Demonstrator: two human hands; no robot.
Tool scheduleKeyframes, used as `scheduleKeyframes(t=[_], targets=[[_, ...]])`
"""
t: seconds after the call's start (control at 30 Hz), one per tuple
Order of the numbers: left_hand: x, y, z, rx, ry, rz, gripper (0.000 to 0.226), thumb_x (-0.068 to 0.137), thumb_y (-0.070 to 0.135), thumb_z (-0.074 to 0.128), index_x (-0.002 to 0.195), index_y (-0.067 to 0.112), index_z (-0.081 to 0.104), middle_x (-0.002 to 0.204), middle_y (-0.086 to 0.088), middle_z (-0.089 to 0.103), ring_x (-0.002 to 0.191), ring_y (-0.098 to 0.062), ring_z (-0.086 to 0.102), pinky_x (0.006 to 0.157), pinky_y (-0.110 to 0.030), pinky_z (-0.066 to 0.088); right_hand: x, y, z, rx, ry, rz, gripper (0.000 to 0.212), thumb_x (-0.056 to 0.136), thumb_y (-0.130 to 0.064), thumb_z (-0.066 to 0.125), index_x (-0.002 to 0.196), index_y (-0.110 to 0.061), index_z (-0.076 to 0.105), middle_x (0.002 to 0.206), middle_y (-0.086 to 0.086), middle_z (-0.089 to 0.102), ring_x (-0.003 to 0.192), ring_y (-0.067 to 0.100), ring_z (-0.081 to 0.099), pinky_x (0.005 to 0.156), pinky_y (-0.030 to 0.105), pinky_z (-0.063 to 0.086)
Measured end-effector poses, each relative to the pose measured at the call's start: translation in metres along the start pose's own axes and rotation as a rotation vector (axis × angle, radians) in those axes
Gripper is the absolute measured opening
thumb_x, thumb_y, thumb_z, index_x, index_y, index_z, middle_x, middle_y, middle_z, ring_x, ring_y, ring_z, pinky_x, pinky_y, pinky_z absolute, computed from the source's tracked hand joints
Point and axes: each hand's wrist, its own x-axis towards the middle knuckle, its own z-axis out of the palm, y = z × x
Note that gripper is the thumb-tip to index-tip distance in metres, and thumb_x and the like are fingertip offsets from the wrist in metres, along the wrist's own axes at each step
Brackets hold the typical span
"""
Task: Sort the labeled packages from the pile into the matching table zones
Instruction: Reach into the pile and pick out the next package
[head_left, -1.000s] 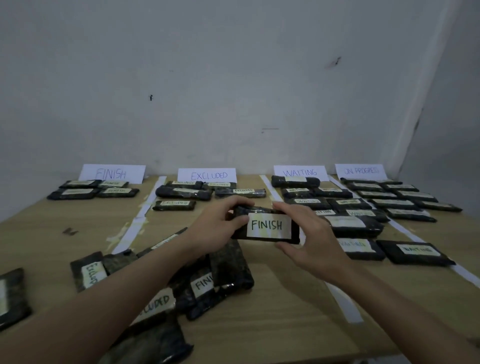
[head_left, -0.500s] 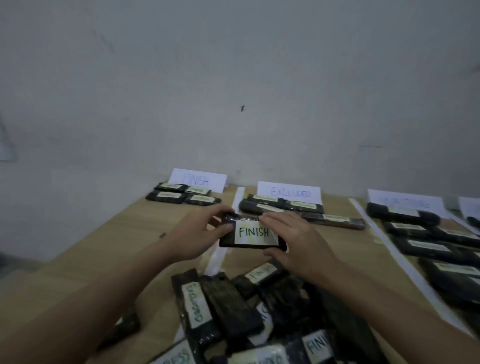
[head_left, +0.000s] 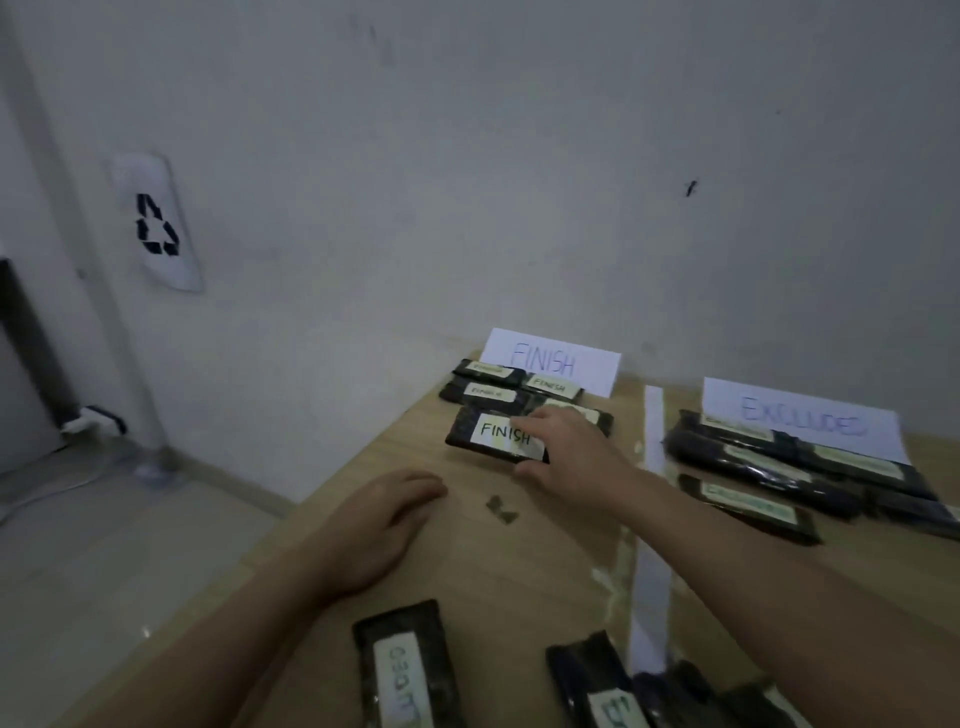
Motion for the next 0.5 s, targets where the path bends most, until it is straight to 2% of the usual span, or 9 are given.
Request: scheduleKeyframes(t=[0.07,0.17,0.3,0.5], targets=[[-0.001,-0.005,0.006,0.01,0.047,0.036,0.059,0.084,0.054,0.026,0.127,0.025,0.054,0.134,0.013,0.049,0.122,0.002,0.04,0.095,0.0,0.017,0.021,-0.005,0.01,0.032,-0.011,0.016,0.056,0.085,-0.034,0.062,0.135,-0.017,0.045,0.129,0.009,0.048,0.12,0.025,0.042,0.099,0.038,0.038],[-0.001,-0.009,0.01,0.01,0.087,0.056,0.071,0.076,0.059,0.016,0.127,0.027,0.054,0.134,0.015,0.05,0.123,0.002,0.041,0.095,0.003,0.014,0.047,-0.012,0.021,0.082,-0.018,0.043,0.05,0.085,-0.032,0.062,0.131,-0.015,0.049,0.125,0.009,0.046,0.119,0.025,0.042,0.099,0.038,0.038],[0.0,-0.009,0.011,0.006,0.133,0.081,0.06,0.083,0.054,0.023,0.126,0.027,0.055,0.133,0.015,0.051,0.122,0.002,0.041,0.094,0.004,0.014,0.069,-0.014,0.028,0.095,-0.043,0.056,0.048,0.087,-0.03,0.06,0.131,-0.015,0.049,0.126,0.01,0.043,0.12,0.026,0.04,0.099,0.037,0.036],[0.0,-0.008,0.01,-0.013,0.129,0.084,0.04,0.091,0.036,0.036,0.125,0.027,0.056,0.132,0.014,0.052,0.122,0.0,0.043,0.097,-0.006,0.022,0.059,-0.012,0.023,0.031,-0.066,0.04,0.051,0.087,-0.037,0.059,0.133,-0.019,0.047,0.136,0.006,0.042,0.125,0.023,0.039,0.101,0.042,0.038]])
